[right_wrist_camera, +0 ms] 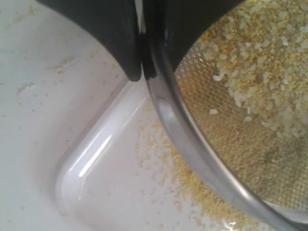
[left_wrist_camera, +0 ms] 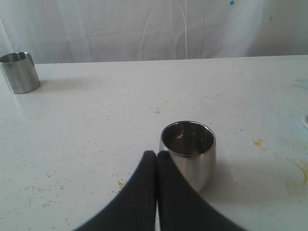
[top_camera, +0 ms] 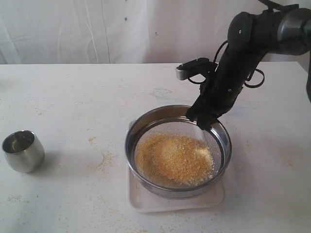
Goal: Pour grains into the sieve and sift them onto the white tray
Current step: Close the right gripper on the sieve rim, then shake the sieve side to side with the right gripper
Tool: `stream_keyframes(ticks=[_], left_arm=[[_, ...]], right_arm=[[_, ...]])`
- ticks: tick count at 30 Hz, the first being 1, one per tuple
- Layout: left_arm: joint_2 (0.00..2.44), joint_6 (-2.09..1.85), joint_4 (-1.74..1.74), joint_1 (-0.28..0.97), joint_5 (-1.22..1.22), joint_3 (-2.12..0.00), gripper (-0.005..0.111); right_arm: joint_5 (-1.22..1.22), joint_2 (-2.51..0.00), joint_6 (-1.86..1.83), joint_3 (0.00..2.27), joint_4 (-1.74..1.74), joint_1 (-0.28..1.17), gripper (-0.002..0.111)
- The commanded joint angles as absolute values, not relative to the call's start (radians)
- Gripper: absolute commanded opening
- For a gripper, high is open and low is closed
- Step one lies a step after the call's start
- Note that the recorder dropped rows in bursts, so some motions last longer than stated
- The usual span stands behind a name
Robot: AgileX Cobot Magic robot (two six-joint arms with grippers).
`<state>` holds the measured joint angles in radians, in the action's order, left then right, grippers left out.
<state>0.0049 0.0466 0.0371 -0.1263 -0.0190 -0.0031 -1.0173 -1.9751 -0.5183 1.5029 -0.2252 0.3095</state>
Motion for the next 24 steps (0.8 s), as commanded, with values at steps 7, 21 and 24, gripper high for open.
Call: stream_keyframes(ticks=[7,21,24], left_arm=[[0.000,0.045,0.045,-0.127,-0.022,0.000,0.000],[0.000,0.045,0.045,-0.127,-0.022,0.000,0.000],[0.000,0.045,0.045,-0.127,-0.022,0.000,0.000]], right_arm=[[-0.956,-1.972,-0.450,1.505,-0.242,0.305,0.000],[-0.963,-1.997,-0.478,1.505,-0.297,0.283,0.000],[-0.913,-1.997,-0.347,1.505,-0.309,0.270,0.000]])
